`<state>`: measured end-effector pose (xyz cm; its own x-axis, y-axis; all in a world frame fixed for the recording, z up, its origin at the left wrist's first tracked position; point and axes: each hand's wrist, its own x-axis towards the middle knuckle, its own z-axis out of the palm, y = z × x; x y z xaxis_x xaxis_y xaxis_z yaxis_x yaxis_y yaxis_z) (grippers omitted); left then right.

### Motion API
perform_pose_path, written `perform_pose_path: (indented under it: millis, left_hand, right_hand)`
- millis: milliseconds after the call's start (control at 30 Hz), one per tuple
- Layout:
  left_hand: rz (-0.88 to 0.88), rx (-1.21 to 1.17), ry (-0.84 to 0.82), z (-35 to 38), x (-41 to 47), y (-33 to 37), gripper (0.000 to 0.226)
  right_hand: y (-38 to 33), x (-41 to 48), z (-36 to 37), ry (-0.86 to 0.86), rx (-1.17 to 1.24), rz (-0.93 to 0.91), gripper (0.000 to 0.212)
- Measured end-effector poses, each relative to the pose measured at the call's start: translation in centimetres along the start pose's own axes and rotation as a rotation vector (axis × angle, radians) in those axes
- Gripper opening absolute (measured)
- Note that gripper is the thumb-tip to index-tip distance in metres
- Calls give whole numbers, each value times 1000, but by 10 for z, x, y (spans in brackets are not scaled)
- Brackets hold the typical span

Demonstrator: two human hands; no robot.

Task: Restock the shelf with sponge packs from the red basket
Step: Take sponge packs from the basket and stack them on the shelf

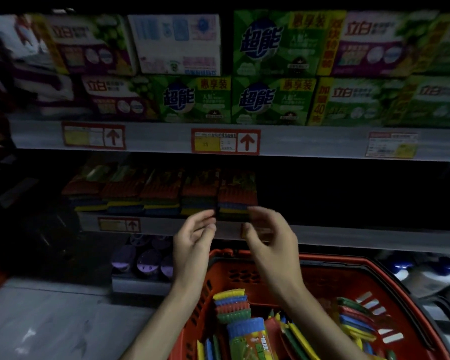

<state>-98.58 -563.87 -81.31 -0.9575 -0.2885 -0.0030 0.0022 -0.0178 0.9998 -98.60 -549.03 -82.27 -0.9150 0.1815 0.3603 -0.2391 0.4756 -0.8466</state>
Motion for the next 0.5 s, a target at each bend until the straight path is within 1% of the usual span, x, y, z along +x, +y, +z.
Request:
perform_pose_path:
  millis: [67, 133, 200, 300, 367, 433, 500]
  left_hand:
    - [-22, -17, 1, -8, -4, 2, 22]
    - [-46, -29, 32, -18, -4, 2, 18]
    - [-64, -42, 88, -27, -1, 1, 17]
    - [-79, -56, 137, -40, 4, -2, 17]
    - [-90, -68, 153, -46, 8, -5, 17]
    - [-111, -86, 161, -50, 11, -8, 18]
    - [-126, -102, 153, -53, 14, -9, 19]
  right_hand:
    - [-10, -9, 12, 10, 14, 20, 22]
    - [-19, -10, 28, 16, 93, 134, 13]
    - [-29, -6, 44, 12, 276, 346, 5]
    - [-44, 4, 68, 40, 561, 705, 13]
    - [-52, 10, 83, 86, 700, 858, 13]
    - [-55, 13, 97, 141, 751, 927, 8]
    - [-57, 16, 106, 164, 795, 946, 6]
